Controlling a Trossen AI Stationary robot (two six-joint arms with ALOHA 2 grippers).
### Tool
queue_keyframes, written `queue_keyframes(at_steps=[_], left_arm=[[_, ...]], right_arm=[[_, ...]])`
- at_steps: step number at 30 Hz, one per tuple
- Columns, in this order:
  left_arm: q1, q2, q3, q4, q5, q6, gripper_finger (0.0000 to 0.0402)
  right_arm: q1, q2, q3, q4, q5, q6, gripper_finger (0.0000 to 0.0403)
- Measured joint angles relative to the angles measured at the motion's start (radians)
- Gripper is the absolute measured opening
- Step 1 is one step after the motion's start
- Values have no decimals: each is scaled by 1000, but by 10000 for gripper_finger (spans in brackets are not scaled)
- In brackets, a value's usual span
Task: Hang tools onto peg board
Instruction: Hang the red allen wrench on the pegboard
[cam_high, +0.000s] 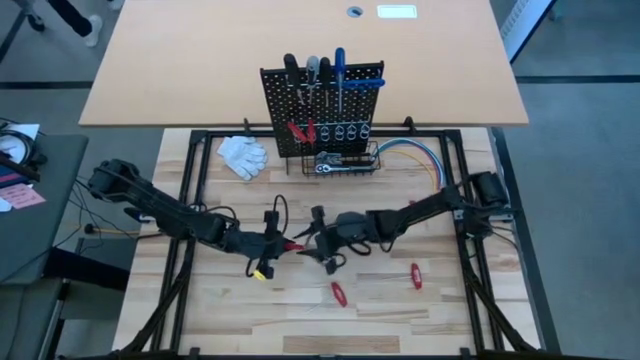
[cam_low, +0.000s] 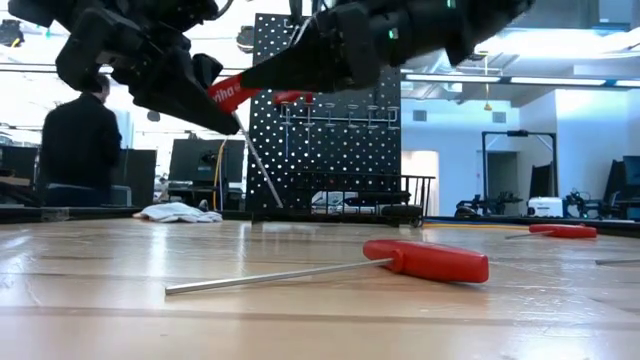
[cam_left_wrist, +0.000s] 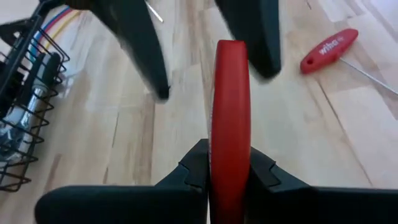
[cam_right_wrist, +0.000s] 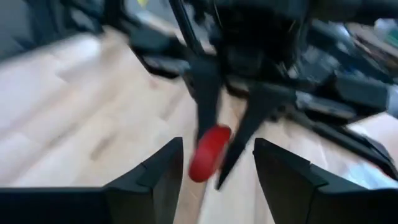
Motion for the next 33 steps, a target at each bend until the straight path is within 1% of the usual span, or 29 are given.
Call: queue_keyframes(at_steps=[2, 7, 13, 19, 22, 25, 27, 28, 29, 31, 33], left_arm=[[3, 0, 0, -5, 0, -11, 33], [4, 0, 0, 8, -4, -13, 33], [4, 0, 0, 8, -32, -16, 39], [4, 0, 0, 8, -33, -17, 41], [4, 0, 0, 5, -46, -18, 44], [5, 0, -3, 6, -40, -32, 57], [16, 0, -14, 14, -27, -37, 78], [27, -1, -25, 16, -22, -44, 91], [38, -3, -38, 14, -23, -50, 104], [53, -9, -70, 8, -32, -64, 132], [59, -21, -100, 10, -28, -72, 155]], right_arm=[[23, 1, 36, -70, 61, -2, 204], [62, 0, 73, -107, 177, 4, 183], [40, 0, 73, -175, 184, 69, 133], [37, 0, 73, -169, 180, 82, 91], [43, 0, 73, -169, 183, 87, 63], [42, 0, 73, -167, 187, 143, 30], [38, 0, 73, -179, 185, 191, 27], [33, -7, 73, -200, 200, 200, 27], [32, -19, 71, -225, 237, 202, 27], [30, -64, 50, -237, 349, 201, 27], [33, -146, -13, -187, 481, 170, 27]])
